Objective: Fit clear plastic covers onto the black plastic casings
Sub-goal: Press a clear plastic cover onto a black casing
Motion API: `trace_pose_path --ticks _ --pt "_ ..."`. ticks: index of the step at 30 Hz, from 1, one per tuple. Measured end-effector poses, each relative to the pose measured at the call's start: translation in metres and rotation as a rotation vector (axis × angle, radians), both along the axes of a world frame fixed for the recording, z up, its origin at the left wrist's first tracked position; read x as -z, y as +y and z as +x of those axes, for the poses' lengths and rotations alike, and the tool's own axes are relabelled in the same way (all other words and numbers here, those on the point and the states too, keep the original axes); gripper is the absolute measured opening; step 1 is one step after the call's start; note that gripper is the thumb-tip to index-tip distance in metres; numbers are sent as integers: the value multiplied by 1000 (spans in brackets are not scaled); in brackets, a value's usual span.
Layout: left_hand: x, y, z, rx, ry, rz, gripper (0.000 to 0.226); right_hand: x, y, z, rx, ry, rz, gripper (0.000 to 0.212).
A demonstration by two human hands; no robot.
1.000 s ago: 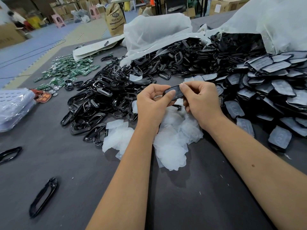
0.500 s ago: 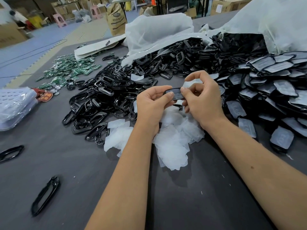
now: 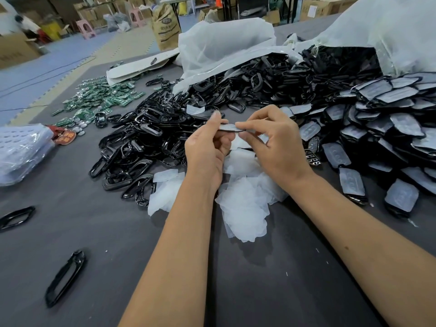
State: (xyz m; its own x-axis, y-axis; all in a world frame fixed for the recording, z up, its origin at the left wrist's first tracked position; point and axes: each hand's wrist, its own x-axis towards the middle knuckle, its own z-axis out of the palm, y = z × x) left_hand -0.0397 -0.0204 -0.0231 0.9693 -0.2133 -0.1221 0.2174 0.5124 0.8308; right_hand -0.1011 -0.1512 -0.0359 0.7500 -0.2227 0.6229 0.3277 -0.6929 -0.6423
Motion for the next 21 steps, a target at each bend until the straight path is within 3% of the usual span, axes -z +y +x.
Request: trace_pose_path --ticks 3,6,9,13,21 --pt "0 -1 -1 41 -28 28 39 -1 -4 1 15 43 139 10" --pt "4 0 -2 76 -123 80 14 -4 -10 1 -122 197 511 8" --pt "5 1 -4 97 -164 155 10 -7 -17 -1 -263 278 752 11" --pt "5 -2 -4 109 -163 174 13 -5 -21 -1 -303 331 809 14" --pt "7 -6 -6 80 -190 178 14 0 -24 1 -311 232 800 29"
